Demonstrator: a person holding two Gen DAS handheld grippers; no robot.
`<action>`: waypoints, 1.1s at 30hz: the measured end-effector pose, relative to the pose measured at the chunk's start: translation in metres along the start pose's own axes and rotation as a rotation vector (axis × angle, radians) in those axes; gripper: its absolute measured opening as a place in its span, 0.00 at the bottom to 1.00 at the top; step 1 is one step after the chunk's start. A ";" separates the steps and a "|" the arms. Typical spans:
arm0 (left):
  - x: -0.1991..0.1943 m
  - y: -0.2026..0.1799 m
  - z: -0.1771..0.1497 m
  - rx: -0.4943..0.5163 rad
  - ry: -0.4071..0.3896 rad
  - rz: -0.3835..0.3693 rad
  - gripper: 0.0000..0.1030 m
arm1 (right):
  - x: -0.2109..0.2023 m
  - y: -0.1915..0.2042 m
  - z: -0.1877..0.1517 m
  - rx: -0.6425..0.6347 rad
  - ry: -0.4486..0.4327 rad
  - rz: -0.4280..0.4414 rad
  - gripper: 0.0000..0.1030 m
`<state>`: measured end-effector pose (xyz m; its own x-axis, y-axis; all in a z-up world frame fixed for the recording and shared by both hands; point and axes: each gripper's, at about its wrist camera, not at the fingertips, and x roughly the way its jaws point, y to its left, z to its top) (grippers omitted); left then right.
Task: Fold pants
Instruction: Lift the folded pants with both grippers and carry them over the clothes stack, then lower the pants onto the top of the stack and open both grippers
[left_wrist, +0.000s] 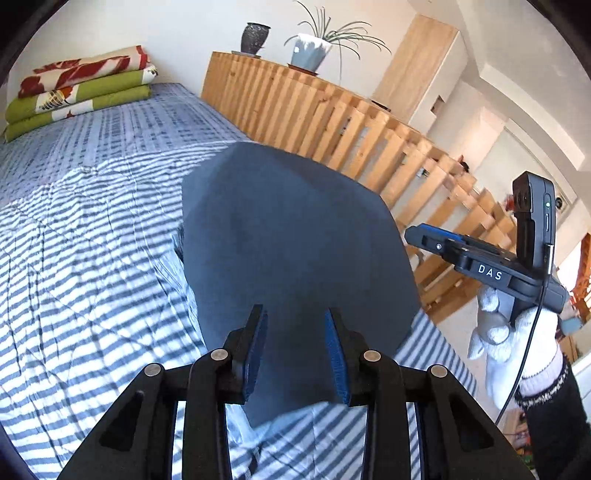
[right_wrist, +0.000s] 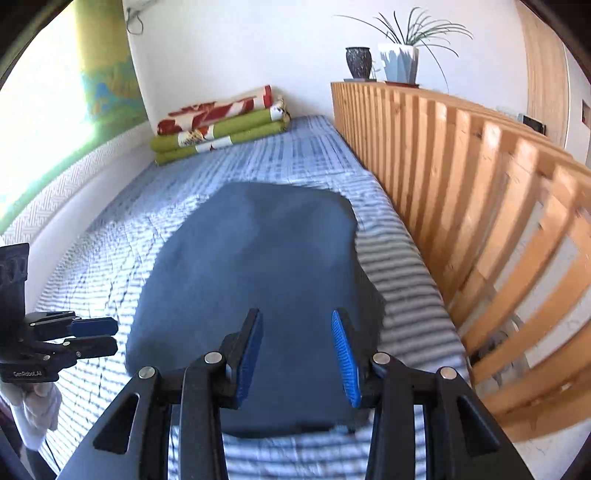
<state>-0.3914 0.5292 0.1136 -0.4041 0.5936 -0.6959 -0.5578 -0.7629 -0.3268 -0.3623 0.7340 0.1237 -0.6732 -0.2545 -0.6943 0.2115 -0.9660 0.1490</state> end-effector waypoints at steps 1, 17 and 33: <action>0.006 0.004 0.011 -0.003 -0.016 0.023 0.33 | 0.008 0.000 0.009 0.009 -0.010 -0.025 0.34; 0.134 0.104 0.121 -0.203 0.044 0.304 0.19 | 0.113 -0.018 0.059 0.071 0.067 -0.109 0.31; 0.085 -0.056 -0.050 0.106 0.188 -0.023 0.25 | 0.046 0.001 -0.019 -0.154 0.156 -0.281 0.31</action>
<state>-0.3579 0.6096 0.0411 -0.2537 0.5445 -0.7995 -0.6427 -0.7126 -0.2813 -0.3796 0.7218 0.0781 -0.6067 0.0416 -0.7939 0.1458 -0.9759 -0.1625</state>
